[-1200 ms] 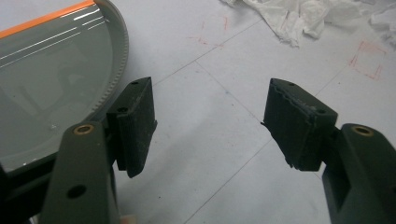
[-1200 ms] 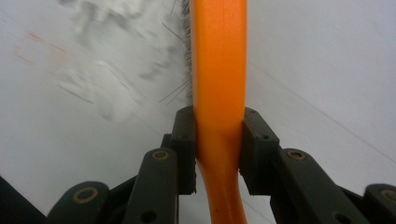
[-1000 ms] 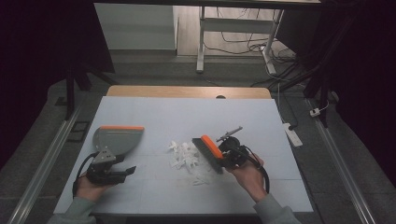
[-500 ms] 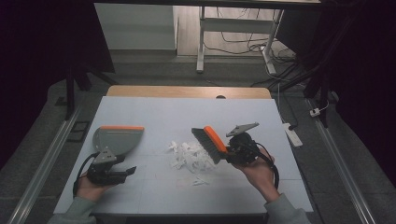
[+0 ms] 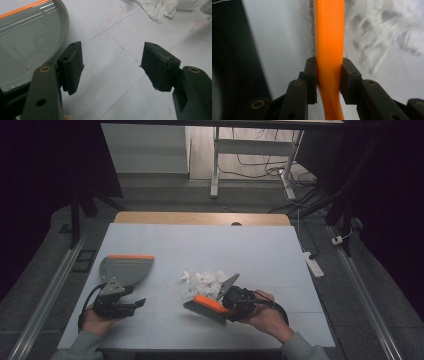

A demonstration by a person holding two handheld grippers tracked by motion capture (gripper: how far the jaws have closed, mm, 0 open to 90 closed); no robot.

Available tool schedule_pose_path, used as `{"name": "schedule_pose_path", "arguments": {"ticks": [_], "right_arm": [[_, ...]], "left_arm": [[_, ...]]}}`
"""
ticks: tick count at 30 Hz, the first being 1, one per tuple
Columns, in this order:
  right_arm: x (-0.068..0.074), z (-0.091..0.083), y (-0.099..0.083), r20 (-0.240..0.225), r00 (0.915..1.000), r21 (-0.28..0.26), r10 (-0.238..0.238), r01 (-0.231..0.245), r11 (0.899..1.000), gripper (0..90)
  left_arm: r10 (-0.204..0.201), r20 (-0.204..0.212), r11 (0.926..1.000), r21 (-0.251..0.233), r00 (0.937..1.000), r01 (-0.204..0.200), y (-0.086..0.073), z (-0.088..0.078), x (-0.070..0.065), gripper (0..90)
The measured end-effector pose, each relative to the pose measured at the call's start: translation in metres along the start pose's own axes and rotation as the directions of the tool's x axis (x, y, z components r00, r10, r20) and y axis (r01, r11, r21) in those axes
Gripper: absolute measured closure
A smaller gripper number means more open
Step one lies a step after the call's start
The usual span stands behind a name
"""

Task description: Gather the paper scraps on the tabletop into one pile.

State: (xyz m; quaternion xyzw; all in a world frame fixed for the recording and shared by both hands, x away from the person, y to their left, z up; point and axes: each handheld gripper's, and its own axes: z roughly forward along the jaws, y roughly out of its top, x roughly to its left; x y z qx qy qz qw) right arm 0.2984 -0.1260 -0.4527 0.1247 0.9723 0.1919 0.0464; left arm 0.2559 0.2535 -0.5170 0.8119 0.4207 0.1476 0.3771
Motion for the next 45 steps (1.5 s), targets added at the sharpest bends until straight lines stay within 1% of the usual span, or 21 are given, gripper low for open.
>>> {"name": "schedule_pose_path", "arguments": {"ticks": [2, 3, 4, 6, 8, 10, 13, 15, 17, 19, 22, 25, 27, 30, 32, 36, 38, 40, 42, 44, 45], "right_arm": [[-0.003, 0.006, 0.007, 0.051, 0.9987, 0.008, -0.010, 0.010, 1.000, 69.8], [-0.006, 0.008, 0.010, 0.060, 0.9981, 0.006, -0.014, 0.013, 1.000, 69.7], [-0.010, 0.010, 0.012, 0.055, 0.9983, 0.003, -0.020, 0.020, 1.000, 69.7], [-0.015, 0.011, 0.016, 0.083, 0.9964, -0.008, -0.017, 0.017, 1.000, 69.8], [-0.022, 0.012, 0.020, 0.090, 0.9959, -0.022, -0.015, 0.017, 1.000, 69.8], [-0.027, 0.012, 0.024, 0.118, 0.9930, -0.033, -0.008, 0.012, 0.999, 69.8], [-0.033, 0.007, 0.023, 0.109, 0.9938, -0.090, 0.020, -0.010, 0.996, 69.8], [-0.033, 0.000, 0.021, 0.101, 0.9943, -0.135, 0.035, -0.021, 0.991, 69.8], [-0.033, -0.010, 0.017, 0.086, 0.9948, -0.188, 0.055, -0.038, 0.981, 69.7], [-0.034, -0.020, 0.013, 0.085, 0.9931, -0.226, 0.080, -0.059, 0.972, 69.7], [-0.038, -0.032, 0.008, 0.110, 0.9874, -0.261, 0.114, -0.082, 0.962, 69.7], [-0.042, -0.039, 0.002, 0.124, 0.9825, -0.276, 0.139, -0.100, 0.956, 69.7], [-0.045, -0.042, -0.002, 0.120, 0.9805, -0.286, 0.155, -0.116, 0.951, 69.7], [-0.049, -0.044, -0.012, 0.127, 0.9718, -0.301, 0.198, -0.153, 0.941, 69.7], [-0.052, -0.044, -0.021, 0.127, 0.9643, -0.314, 0.233, -0.184, 0.931, 69.7], [-0.057, -0.041, -0.042, 0.129, 0.9460, -0.325, 0.297, -0.243, 0.914, 69.7], [-0.059, -0.040, -0.054, 0.132, 0.9386, -0.328, 0.319, -0.262, 0.908, 69.7], [-0.061, -0.041, -0.065, 0.137, 0.9289, -0.341, 0.344, -0.282, 0.897, 69.7], [-0.062, -0.042, -0.075, 0.144, 0.9146, -0.354, 0.378, -0.309, 0.883, 69.7], [-0.063, -0.043, -0.086, 0.144, 0.9044, -0.363, 0.402, -0.329, 0.872, 69.7], [-0.062, -0.043, -0.091, 0.142, 0.8971, -0.370, 0.418, -0.344, 0.863, 69.7]], "left_arm": [[-0.004, -0.002, 1.0000, -0.005, 1.0000, 0.004, 0.000, -0.001, 0.000, 34.6], [-0.003, -0.003, 1.0000, -0.004, 1.0000, 0.003, 0.000, -0.001, 0.000, 34.6], [-0.005, -0.004, 1.0000, -0.006, 1.0000, 0.005, 0.000, -0.001, 0.001, 34.6], [-0.006, -0.004, 1.0000, -0.004, 1.0000, 0.006, -0.001, -0.001, 0.001, 34.6], [-0.004, -0.003, 1.0000, -0.001, 1.0000, 0.004, -0.001, 0.000, 0.001, 34.6], [-0.002, -0.004, 1.0000, -0.001, 1.0000, 0.002, -0.001, 0.000, 0.001, 34.6], [-0.005, -0.004, 1.0000, -0.004, 1.0000, 0.005, -0.001, -0.001, 0.001, 34.7], [-0.005, -0.004, 1.0000, 0.000, 1.0000, 0.005, -0.001, -0.001, 0.001, 34.7], [-0.003, -0.002, 1.0000, 0.001, 1.0000, 0.003, -0.001, 0.000, 0.001, 34.7], [0.001, -0.001, 1.0000, 0.004, 1.0000, -0.001, -0.001, 0.001, 0.000, 34.7], [0.001, -0.004, 1.0000, 0.000, 1.0000, -0.001, 0.000, 0.000, -0.001, 34.7], [0.002, -0.004, 1.0000, 0.001, 1.0000, -0.002, 0.000, 0.000, -0.001, 34.7], [0.001, -0.004, 1.0000, 0.002, 1.0000, -0.001, 0.000, 0.001, -0.001, 34.7], [0.000, -0.004, 1.0000, -0.001, 1.0000, 0.000, 0.000, 0.000, -0.001, 34.7], [0.000, -0.003, 1.0000, -0.002, 1.0000, 0.000, 0.000, 0.000, -0.001, 34.7], [0.001, -0.005, 1.0000, -0.003, 1.0000, -0.001, 0.000, 0.000, -0.001, 34.6], [0.002, -0.005, 1.0000, -0.005, 1.0000, -0.002, 0.000, 0.000, -0.002, 34.6], [0.002, -0.005, 1.0000, -0.006, 1.0000, -0.002, 0.001, 0.000, -0.002, 34.5], [0.002, -0.006, 1.0000, -0.008, 1.0000, -0.002, 0.001, 0.000, -0.003, 34.4], [0.006, -0.007, 0.9999, -0.010, 1.0000, -0.006, 0.001, 0.000, -0.003, 34.4], [0.007, -0.008, 0.9999, -0.010, 0.9999, -0.007, 0.001, 0.000, -0.004, 34.4]]}}
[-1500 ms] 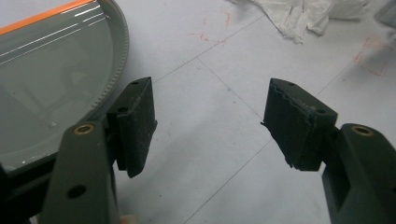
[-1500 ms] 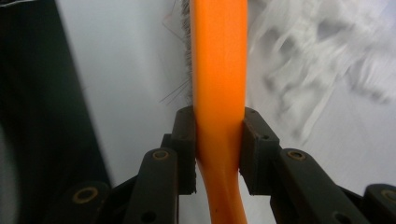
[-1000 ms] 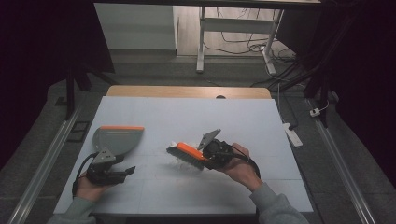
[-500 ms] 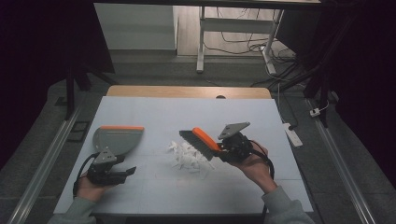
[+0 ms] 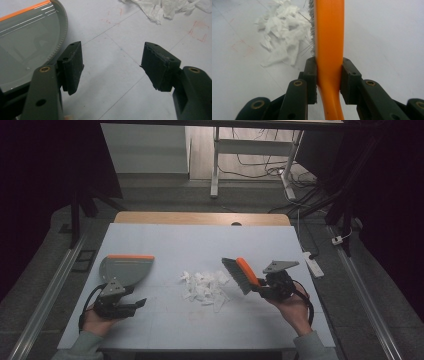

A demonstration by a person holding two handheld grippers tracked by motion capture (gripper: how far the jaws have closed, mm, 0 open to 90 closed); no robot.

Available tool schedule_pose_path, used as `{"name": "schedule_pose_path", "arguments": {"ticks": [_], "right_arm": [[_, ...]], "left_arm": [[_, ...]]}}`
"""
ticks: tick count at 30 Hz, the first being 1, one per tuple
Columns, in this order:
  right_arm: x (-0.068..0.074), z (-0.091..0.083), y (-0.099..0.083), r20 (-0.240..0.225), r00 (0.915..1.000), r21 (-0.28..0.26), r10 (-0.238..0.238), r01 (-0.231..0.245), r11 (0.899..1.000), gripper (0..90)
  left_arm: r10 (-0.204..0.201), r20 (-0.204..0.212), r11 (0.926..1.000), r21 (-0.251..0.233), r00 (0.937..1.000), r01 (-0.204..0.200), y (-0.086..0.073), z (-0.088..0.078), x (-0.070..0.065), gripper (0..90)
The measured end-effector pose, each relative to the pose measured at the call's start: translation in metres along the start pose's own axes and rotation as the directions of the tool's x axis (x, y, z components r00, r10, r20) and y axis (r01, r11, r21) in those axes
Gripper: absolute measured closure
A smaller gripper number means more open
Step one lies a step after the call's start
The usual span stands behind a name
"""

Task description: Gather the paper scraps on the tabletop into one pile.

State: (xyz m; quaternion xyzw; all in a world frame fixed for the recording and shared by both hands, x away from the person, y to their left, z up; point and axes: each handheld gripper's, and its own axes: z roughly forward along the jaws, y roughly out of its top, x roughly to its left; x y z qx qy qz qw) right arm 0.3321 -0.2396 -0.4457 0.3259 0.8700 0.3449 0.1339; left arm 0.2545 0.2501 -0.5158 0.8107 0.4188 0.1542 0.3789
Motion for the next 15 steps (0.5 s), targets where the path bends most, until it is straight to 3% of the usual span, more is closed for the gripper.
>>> {"name": "schedule_pose_path", "arguments": {"ticks": [9, 15], "right_arm": [[-0.016, -0.010, -0.033, 0.045, 0.9967, -0.020, 0.068, -0.067, 0.998, 69.7], [-0.018, -0.010, -0.040, 0.055, 0.9958, -0.036, 0.074, -0.072, 0.997, 69.7]], "left_arm": [[0.012, 0.000, 0.9998, -0.013, 0.9999, -0.012, 0.002, 0.001, -0.003, 34.2], [0.020, -0.001, 0.9995, -0.024, 0.9998, -0.020, 0.004, 0.001, -0.006, 34.1]]}}
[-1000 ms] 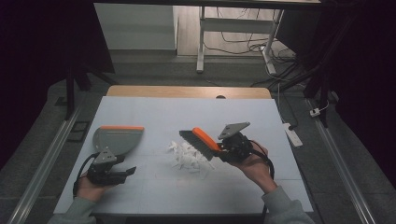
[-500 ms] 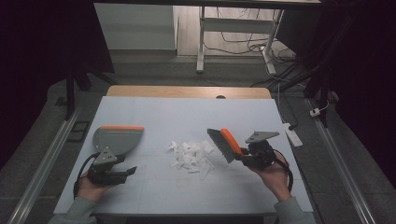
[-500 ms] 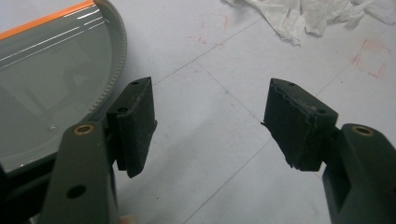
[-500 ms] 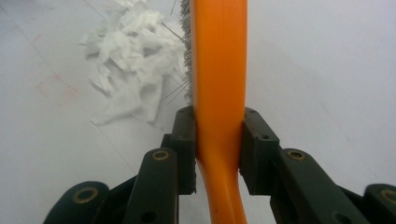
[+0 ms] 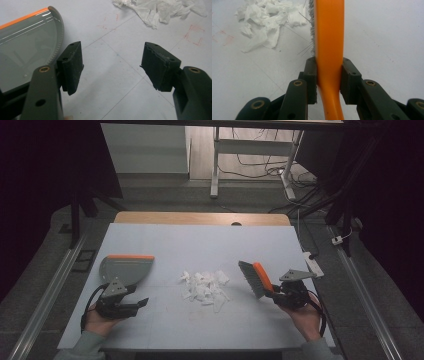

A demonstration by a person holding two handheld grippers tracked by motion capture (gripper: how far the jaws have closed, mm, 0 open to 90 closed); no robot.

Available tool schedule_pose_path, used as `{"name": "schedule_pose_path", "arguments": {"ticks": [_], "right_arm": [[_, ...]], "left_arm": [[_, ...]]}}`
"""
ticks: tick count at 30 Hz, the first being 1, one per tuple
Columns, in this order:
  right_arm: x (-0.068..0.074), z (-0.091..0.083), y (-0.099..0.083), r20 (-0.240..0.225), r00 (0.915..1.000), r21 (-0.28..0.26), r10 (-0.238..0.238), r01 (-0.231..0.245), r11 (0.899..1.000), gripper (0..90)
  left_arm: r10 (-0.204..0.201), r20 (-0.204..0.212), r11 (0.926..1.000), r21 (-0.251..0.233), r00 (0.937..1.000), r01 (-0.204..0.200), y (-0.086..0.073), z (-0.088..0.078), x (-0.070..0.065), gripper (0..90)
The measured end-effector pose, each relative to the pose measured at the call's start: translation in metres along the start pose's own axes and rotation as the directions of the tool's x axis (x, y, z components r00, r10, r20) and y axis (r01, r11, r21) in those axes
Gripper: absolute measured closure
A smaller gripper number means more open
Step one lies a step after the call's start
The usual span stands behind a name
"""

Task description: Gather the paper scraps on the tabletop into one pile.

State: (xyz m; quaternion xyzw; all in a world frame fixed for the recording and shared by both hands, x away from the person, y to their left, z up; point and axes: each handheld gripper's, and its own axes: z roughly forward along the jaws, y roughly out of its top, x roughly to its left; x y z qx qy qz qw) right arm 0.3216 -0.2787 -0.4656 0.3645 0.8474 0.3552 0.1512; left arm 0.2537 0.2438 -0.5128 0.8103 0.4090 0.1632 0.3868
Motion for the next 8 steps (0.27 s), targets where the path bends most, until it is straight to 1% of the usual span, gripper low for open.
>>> {"name": "schedule_pose_path", "arguments": {"ticks": [8], "right_arm": [[0.0013, -0.0009, 0.0004, 0.002, 0.9999, -0.014, -0.010, 0.010, 1.000, 69.7]], "left_arm": [[0.000, 0.002, 1.0000, -0.003, 1.0000, 0.000, 0.0003, 0.0002, 0.0000, 34.0]]}}
